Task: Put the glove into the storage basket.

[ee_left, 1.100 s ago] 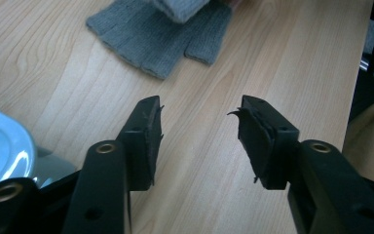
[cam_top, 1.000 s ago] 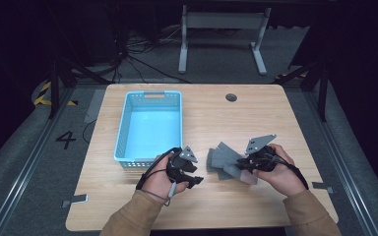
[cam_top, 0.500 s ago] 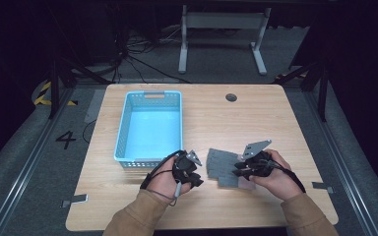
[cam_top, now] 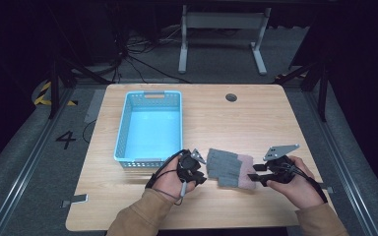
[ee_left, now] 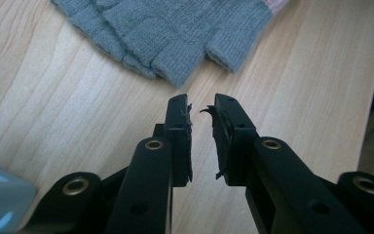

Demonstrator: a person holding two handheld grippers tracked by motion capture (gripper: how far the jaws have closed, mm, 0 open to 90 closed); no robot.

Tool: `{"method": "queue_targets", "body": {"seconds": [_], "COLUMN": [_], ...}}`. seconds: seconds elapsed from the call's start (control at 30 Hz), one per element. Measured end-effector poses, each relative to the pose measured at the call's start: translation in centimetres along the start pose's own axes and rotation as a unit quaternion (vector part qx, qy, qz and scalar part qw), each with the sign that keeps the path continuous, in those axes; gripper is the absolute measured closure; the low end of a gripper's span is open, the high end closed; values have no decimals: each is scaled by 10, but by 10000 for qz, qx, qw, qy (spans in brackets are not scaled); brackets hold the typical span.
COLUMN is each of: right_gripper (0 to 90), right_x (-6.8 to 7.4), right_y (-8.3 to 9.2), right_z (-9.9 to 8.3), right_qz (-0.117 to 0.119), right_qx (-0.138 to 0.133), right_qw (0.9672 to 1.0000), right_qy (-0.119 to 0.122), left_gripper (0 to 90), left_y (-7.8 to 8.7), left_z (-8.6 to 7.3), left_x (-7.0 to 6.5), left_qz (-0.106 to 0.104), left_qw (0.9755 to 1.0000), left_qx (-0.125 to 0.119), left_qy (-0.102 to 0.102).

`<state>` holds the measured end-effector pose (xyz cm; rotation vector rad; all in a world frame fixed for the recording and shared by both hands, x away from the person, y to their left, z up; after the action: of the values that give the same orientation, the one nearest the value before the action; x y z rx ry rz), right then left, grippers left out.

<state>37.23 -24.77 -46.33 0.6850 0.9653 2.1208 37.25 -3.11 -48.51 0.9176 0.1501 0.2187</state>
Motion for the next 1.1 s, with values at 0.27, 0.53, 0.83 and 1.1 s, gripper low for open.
{"method": "queue_targets", "body": {"seconds": [0.27,0.53,0.83,1.1], "right_gripper": [572,565,558,645], "right_x": [3,3,5,4], "right_y": [4,3,-5,-12], "right_z": [-12,-22,-34,-35], "right_qz": [-96,-143,-107,-230], "right_qx": [98,267,597,645], "right_qw": [9999,9995,9981,9976], "right_qy": [-74,-88,-134,83], "left_gripper": [743,736,736,723], "left_y": [-5,-12,-21,-26], "left_z": [-1,-2,-2,0], "left_x": [1,2,3,7], "left_qz": [80,15,28,191], "left_qw": [9999,9998,9997,9995], "left_qx": [42,138,209,174], "left_qy": [-71,-123,-147,-157]}}
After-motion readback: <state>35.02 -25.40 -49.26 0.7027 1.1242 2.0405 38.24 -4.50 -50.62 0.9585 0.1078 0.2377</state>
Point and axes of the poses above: each handheld gripper's, and its own axes: y roughly backward along the jaws, z roughly out of its top, x roughly to its left, the point moved 8 cm from there along -y, roughly forward along the jaws, and after that the axes turned 14 degrees about -y, right-handed, at the moved point
